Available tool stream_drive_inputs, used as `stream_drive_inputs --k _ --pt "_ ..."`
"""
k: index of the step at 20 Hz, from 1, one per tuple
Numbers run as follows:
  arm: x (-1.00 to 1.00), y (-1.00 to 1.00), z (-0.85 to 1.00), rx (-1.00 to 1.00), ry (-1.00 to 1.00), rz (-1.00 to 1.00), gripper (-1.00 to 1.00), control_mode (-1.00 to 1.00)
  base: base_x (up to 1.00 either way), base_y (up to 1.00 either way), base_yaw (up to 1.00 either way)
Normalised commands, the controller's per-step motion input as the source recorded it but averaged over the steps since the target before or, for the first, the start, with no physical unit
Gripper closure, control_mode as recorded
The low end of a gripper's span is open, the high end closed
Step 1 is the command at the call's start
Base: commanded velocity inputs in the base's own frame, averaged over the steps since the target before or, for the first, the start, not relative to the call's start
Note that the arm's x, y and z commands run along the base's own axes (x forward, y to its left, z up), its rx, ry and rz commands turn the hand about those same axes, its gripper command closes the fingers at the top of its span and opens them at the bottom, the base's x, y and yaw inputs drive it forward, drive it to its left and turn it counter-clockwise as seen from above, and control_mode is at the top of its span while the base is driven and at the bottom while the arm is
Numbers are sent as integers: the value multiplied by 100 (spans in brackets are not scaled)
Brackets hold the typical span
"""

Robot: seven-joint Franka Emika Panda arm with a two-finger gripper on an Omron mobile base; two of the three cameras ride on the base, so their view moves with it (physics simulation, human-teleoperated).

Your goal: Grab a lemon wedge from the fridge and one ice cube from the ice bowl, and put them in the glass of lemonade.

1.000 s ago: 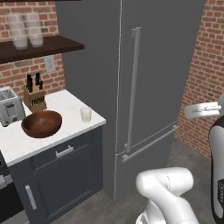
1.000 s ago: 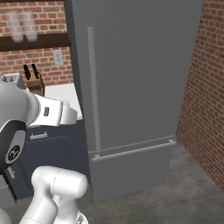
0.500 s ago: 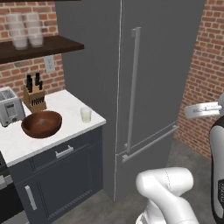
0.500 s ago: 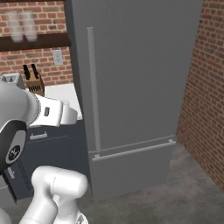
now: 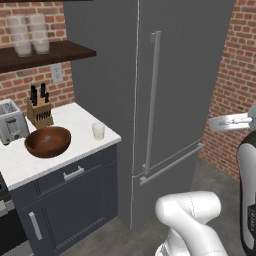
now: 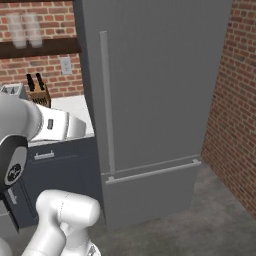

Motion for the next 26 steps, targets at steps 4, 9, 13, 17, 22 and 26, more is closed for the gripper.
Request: stream_drive_inputs --k 4,9,13,17,22,26 --pt "76 20 13 0 0 -3 -100 -100 0 0 0" --pt "71 9 0 0 0 -3 -100 -100 0 0 0" --pt "52 11 -4 2 0 0 -100 -100 0 0 0" --pt "91 1 -12 7 1 3 -100 -100 0 0 0" --pt "72 -2 -4 5 6 11 -100 -100 0 0 0" --pt "42 0 -14 3 6 11 -100 -100 0 0 0"
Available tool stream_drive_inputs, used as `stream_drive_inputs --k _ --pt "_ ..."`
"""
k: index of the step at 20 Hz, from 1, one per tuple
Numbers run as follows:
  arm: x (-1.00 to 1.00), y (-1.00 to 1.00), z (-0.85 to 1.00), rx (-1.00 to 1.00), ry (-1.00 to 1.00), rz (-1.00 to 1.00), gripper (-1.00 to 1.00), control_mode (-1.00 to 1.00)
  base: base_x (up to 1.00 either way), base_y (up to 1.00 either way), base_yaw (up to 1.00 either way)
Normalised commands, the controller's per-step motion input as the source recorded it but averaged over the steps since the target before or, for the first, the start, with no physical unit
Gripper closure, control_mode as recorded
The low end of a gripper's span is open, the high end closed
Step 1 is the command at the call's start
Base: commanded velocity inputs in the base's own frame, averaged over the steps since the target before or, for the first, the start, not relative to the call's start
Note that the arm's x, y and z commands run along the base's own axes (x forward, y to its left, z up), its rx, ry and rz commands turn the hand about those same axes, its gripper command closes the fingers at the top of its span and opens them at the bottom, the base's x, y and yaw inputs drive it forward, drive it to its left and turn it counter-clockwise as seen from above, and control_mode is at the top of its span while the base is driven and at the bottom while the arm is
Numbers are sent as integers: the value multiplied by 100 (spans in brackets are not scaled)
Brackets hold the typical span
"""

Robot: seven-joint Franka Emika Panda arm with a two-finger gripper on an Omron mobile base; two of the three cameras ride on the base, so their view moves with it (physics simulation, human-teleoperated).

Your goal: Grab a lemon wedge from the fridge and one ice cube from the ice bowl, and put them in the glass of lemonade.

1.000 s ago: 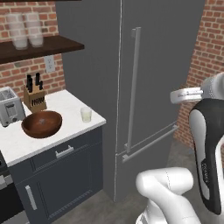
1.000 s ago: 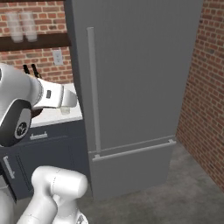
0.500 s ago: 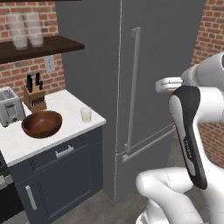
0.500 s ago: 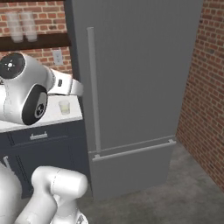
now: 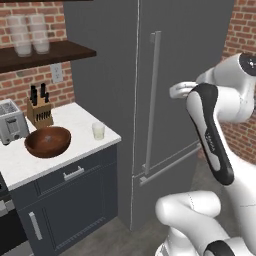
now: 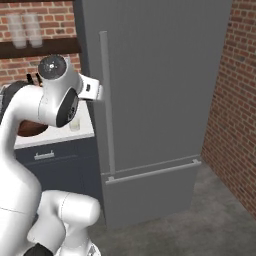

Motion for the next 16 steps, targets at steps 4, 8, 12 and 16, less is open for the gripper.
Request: stream_drive_inputs --k 4,8,12,16 --pt "38 3 -15 0 8 6 -100 -100 0 0 0" --pt "50 4 -27 0 1 0 -100 -100 0 0 0" --pt "46 0 -15 0 -1 0 -100 -100 0 0 0" --pt "61 0 -21 0 -5 0 -100 -100 0 0 0"
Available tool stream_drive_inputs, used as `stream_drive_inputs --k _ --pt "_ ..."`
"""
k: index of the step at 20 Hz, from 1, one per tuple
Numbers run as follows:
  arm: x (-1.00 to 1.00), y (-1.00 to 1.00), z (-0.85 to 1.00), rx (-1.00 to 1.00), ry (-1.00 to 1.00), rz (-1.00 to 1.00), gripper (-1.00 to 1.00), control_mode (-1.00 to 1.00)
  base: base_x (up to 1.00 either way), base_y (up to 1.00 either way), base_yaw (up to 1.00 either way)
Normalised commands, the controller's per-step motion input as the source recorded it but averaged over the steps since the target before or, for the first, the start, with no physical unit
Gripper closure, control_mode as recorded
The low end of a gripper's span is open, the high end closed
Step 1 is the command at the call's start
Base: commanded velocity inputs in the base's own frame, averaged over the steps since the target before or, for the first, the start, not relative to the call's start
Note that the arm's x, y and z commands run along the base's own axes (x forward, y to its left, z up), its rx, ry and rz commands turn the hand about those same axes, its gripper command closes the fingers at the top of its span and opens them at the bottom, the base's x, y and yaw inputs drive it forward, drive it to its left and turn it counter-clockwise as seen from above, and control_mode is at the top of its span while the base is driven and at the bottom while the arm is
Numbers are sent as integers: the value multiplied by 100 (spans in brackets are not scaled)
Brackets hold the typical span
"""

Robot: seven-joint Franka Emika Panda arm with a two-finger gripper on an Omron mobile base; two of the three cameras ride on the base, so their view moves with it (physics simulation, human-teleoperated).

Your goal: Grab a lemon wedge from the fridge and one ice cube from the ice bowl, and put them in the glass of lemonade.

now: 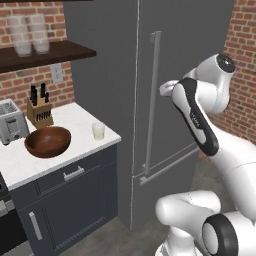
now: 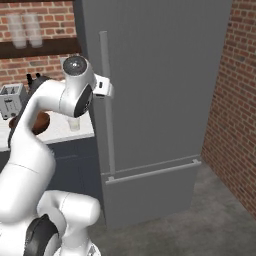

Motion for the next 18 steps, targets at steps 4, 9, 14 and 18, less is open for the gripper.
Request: stream_drive_inputs --k 4,9,14,18 --pt "76 2 -21 0 -1 0 -100 -100 0 0 0" --pt "81 3 -16 0 0 0 -100 -100 0 0 0" --pt "75 1 -9 0 0 2 -100 -100 0 0 0" --pt "57 0 -6 0 0 4 -100 -100 0 0 0"
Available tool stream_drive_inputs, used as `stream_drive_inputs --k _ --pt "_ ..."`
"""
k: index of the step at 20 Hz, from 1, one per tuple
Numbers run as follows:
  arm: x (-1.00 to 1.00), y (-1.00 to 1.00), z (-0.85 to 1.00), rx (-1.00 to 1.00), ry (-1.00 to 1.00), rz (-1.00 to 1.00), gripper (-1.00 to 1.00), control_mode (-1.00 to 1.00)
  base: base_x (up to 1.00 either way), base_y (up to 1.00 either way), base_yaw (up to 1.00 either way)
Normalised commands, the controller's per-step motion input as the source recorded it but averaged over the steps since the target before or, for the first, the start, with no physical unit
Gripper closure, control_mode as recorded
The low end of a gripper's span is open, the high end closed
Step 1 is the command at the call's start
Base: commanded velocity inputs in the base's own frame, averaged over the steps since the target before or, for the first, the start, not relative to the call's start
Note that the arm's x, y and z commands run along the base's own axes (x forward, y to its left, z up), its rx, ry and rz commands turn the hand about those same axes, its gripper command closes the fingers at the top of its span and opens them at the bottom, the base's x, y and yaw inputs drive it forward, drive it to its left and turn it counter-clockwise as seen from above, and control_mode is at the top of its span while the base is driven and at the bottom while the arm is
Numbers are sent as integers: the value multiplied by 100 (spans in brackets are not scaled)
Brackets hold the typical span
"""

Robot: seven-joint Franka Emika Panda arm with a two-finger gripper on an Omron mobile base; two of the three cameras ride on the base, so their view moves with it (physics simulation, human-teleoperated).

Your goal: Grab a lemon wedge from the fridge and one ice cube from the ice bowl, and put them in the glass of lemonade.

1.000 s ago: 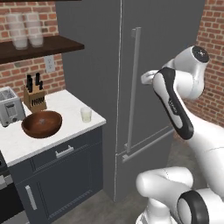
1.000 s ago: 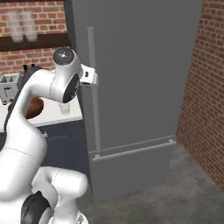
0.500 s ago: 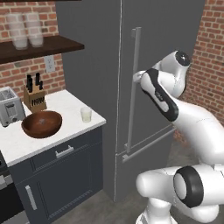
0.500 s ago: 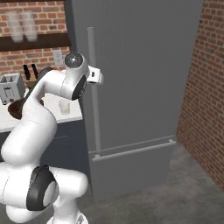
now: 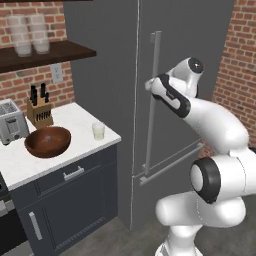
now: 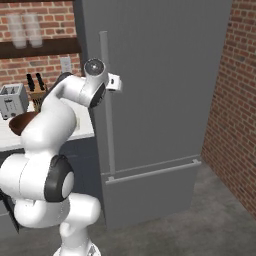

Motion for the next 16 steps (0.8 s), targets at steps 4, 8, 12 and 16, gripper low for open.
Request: stream_drive_inputs --k 4,8,12,16 --pt "50 0 -5 0 0 5 -100 -100 0 0 0" --pt "58 0 -14 0 0 5 -100 -100 0 0 0" --pt "52 0 -17 0 0 6 -100 -100 0 0 0" --pt "48 0 -16 0 0 5 -100 -100 0 0 0"
